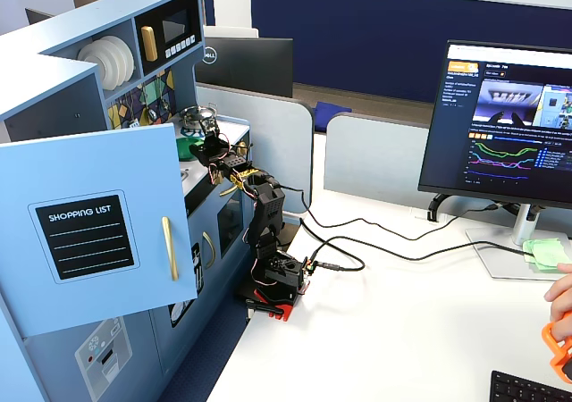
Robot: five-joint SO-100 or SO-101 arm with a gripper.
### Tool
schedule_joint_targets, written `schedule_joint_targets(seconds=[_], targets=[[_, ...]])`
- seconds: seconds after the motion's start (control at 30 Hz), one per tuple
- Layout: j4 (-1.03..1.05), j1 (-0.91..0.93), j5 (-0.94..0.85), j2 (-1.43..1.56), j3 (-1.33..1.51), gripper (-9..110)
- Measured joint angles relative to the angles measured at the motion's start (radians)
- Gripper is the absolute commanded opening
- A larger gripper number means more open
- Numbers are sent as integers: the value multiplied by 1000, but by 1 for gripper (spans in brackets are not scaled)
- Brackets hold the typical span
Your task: Take off the lid from the green recipient and place it on the counter
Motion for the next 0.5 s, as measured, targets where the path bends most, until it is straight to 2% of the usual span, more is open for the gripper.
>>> schedule_joint_targets(seconds=[0.03,0.13,0.23,0.33,0.5], targets=[[-2,0,-3,0,8,0],[-11,0,-2,0,14,14],[-11,0,17,0,14,23],[-11,0,34,0,14,26],[37,0,35,69,12,25]])
